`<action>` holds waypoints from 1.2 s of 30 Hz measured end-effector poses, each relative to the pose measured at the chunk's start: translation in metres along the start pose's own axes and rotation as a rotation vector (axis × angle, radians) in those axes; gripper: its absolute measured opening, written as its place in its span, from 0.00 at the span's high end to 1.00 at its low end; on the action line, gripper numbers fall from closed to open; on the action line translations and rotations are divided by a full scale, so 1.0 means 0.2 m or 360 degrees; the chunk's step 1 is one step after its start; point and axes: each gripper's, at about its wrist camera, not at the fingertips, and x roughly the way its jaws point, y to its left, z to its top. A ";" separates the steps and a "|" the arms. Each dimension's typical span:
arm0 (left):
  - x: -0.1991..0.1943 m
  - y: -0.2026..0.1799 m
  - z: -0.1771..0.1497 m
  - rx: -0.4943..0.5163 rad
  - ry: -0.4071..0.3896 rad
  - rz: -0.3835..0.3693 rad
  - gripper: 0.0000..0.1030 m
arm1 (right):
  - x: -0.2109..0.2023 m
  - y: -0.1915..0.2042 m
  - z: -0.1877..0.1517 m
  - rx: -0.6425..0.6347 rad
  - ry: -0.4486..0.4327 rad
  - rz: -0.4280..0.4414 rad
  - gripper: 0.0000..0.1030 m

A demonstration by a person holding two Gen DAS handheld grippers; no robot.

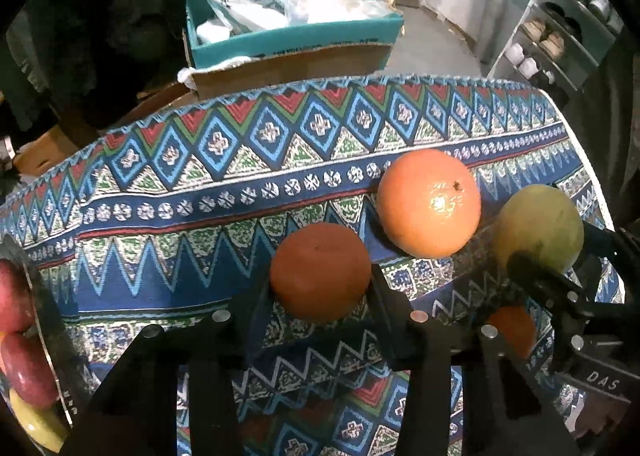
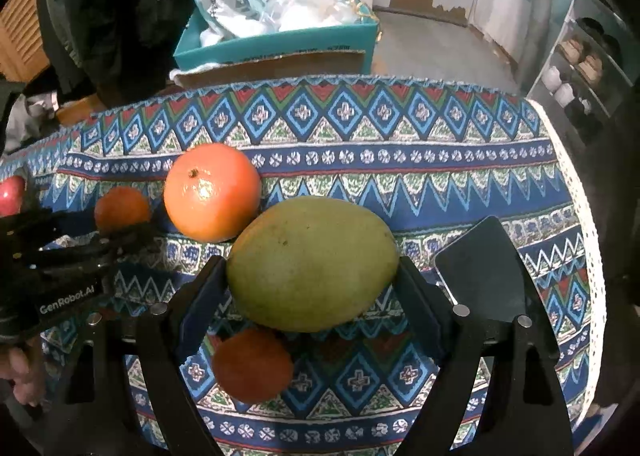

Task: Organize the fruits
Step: 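Grasp the yellow-green mango with the right tool while the left tool grasps an orange, then lift and carry the mango and orange in both tools over the glass plate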

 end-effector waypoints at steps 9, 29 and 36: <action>-0.23 0.01 0.01 -0.0018 -0.0141 -0.0021 0.56 | -0.16 0.03 0.05 -0.0019 -0.0120 -0.0008 0.19; -0.71 0.09 -0.05 -0.0089 -0.0362 -0.0066 0.56 | -0.54 0.11 0.12 -0.0060 -0.0369 0.0017 0.19; -0.87 0.11 -0.08 -0.0082 -0.0451 -0.0064 0.56 | -0.68 0.15 0.13 -0.0071 -0.0447 0.0049 0.19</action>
